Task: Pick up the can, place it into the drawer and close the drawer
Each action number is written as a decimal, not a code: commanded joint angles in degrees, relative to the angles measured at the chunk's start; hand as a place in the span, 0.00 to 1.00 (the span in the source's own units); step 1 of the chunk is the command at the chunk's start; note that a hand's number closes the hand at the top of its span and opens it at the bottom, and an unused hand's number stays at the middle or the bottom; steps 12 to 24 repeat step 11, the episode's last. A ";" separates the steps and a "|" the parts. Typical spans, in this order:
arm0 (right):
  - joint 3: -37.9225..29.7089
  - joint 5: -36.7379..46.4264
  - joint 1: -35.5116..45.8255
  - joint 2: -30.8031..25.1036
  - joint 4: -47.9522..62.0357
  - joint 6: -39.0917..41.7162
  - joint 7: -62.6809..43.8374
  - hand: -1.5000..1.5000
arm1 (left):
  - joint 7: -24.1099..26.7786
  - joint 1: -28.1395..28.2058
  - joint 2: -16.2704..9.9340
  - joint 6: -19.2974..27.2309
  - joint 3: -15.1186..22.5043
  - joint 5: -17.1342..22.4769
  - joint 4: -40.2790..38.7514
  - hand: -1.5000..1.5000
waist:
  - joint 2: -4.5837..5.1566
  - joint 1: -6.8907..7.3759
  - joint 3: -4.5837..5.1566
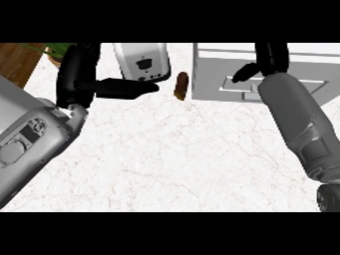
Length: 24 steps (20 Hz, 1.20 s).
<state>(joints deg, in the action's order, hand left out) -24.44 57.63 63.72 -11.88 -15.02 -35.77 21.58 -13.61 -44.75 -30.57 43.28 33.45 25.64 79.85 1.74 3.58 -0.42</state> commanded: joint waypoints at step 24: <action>-14.62 -19.05 5.72 5.70 -2.27 8.42 6.80 0.00 | 1.43 7.20 -2.38 -1.70 -2.76 -0.91 4.10 0.00 | -0.91 -0.26 0.35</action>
